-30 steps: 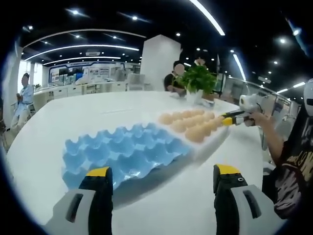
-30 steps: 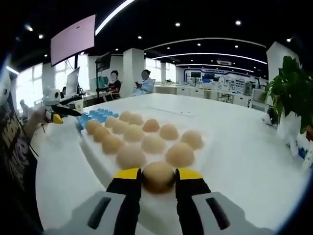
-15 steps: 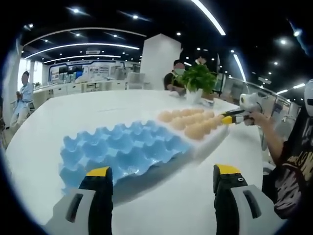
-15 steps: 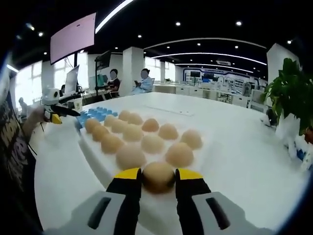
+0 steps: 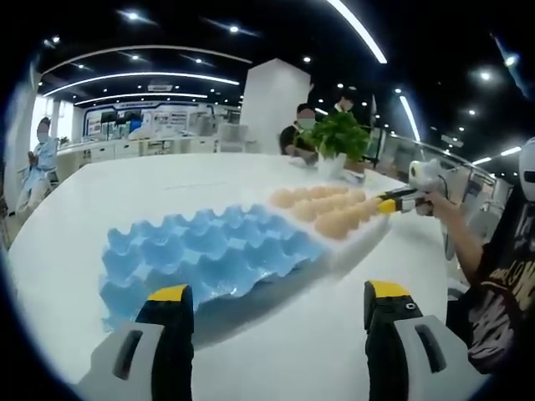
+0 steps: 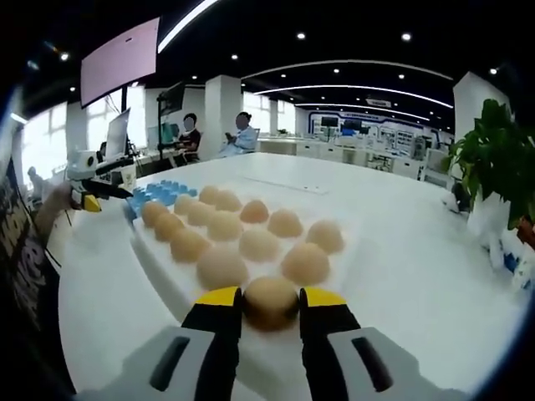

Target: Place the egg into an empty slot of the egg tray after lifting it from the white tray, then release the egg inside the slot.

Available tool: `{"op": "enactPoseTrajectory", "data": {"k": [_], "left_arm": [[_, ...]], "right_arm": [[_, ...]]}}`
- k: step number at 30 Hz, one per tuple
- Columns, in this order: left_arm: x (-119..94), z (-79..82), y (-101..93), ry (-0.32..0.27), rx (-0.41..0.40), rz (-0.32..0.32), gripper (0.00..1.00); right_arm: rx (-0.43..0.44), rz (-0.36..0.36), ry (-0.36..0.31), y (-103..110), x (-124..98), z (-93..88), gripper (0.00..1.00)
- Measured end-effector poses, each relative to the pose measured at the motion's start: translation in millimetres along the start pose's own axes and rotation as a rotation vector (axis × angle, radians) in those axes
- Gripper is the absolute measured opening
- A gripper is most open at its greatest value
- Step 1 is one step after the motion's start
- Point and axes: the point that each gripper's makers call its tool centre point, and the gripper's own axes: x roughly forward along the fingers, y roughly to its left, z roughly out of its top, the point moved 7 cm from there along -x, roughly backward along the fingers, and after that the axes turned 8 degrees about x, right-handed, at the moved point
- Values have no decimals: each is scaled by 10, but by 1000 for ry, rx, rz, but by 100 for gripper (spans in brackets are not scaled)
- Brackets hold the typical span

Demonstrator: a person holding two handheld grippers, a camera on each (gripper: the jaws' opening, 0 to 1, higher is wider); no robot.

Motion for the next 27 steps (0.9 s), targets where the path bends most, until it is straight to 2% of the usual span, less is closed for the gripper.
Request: {"op": "enactPoseTrajectory", "data": {"k": [7,17,27], "left_arm": [[0,-6,0,2,-4,-3,85],[29,-25,1,9,-9,-3,86],[25,-26,-2,9,-6,-4,86]], "right_arm": [[0,-6,-8,2,-37,57,28],[-25,-36,-36,-76,-78,240,28],[-40,2,-56,11,19,385,28]]}}
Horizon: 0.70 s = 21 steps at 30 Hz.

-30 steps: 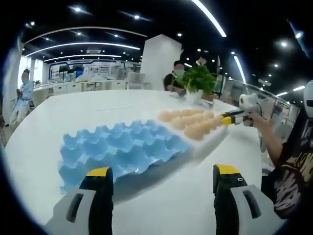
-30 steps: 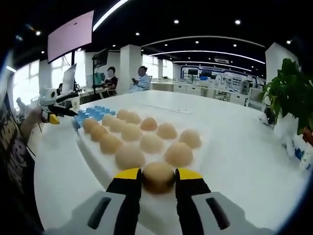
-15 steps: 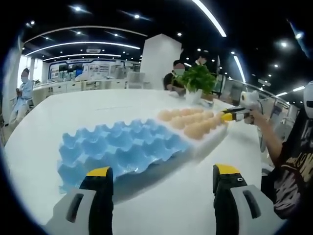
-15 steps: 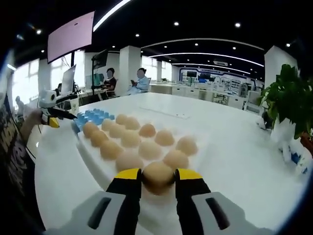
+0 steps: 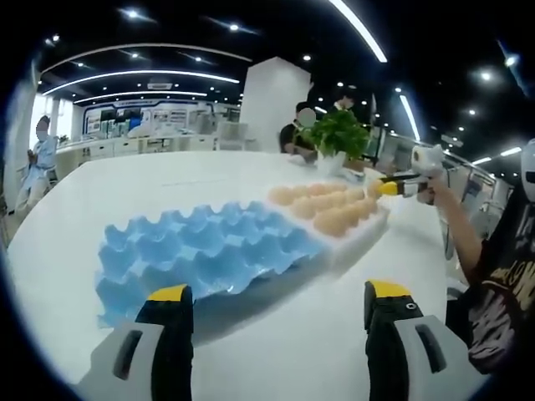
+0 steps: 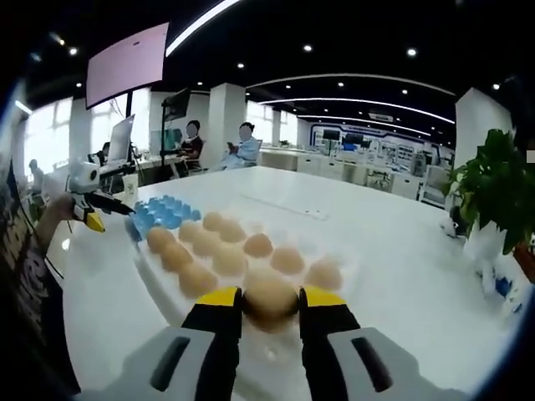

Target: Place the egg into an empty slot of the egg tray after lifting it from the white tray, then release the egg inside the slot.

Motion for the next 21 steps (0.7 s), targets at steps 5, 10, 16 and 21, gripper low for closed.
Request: {"op": "enactPoseTrajectory", "data": {"k": [5,10,16,21], "left_arm": [[-10,-16,4,-2,-6,3,86],[-18,-25,12,0,-8,4,86],[-30,-23,8,1,-11,3,86],[-33,-19,6,-3,-15,1,86]], "right_arm": [[-6,18,-9,60,58,66,28],[-17,49,-26,148,139,165,28],[-35,89,-32,291,253,238,28],[-36,115,-29,408,322,243,28]]}}
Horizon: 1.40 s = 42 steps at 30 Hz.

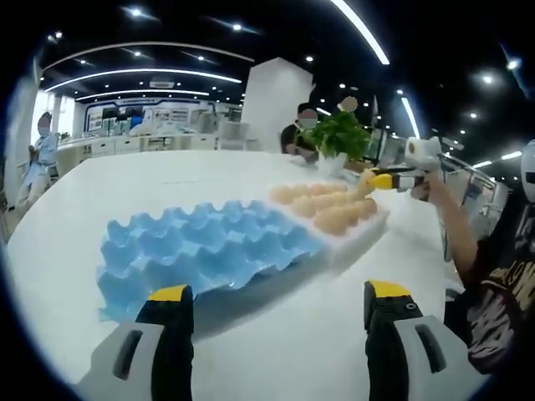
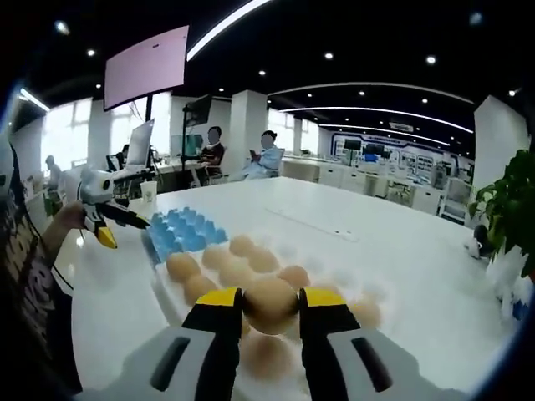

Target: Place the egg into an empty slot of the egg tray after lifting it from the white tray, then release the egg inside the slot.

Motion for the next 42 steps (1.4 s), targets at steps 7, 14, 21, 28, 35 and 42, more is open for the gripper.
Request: {"op": "enactPoseTrajectory", "data": {"k": [7,14,21,28,35,42], "left_arm": [[17,10,2,1,1,-2,86],[22,10,7,1,3,-2,86],[6,0,6,-3,2,-2,86],[3,-1,-1,-3,3,-1,86],[-1,-10,-7,-4,7,1,86],[2,-12,-5,-3,8,1,86]], "right_arm": [[-11,46,5,158,129,45,28],[-21,94,0,301,302,116,28],[-26,133,-2,419,406,136,28],[-34,178,3,556,535,141,28],[-35,197,15,641,619,106,28],[-30,233,5,732,709,143,28]]}}
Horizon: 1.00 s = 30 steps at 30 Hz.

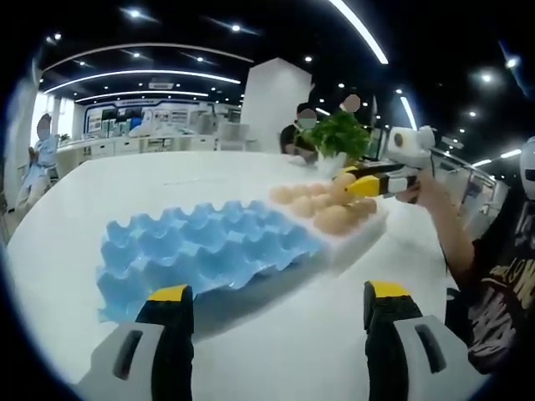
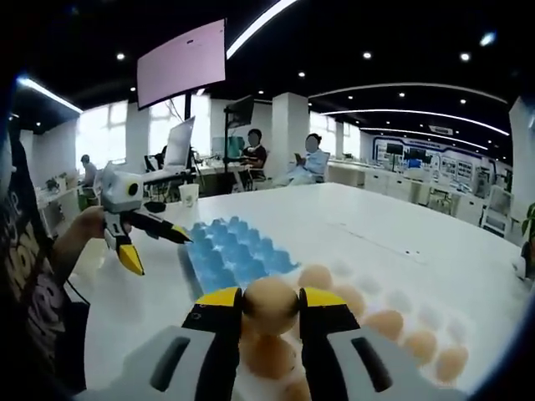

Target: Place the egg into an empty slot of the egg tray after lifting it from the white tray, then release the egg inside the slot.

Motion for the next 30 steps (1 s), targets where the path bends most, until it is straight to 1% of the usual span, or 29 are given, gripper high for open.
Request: {"op": "enactPoseTrajectory", "data": {"k": [7,13,16,20,24,30], "left_arm": [[2,-7,-9,-3,4,1,86],[1,-9,-10,-4,5,2,86],[-2,-11,-14,-4,6,2,86],[-3,-13,-22,-6,8,4,86],[-3,-16,-24,-9,11,5,86],[-5,-15,-24,-7,16,6,86]], "right_arm": [[-10,27,-8,66,123,24,28],[-1,35,-21,102,149,39,28],[-16,37,-21,144,194,54,28],[-18,58,-24,216,253,64,28],[-29,64,-19,282,328,44,28],[-29,109,2,414,434,-20,28]]}}
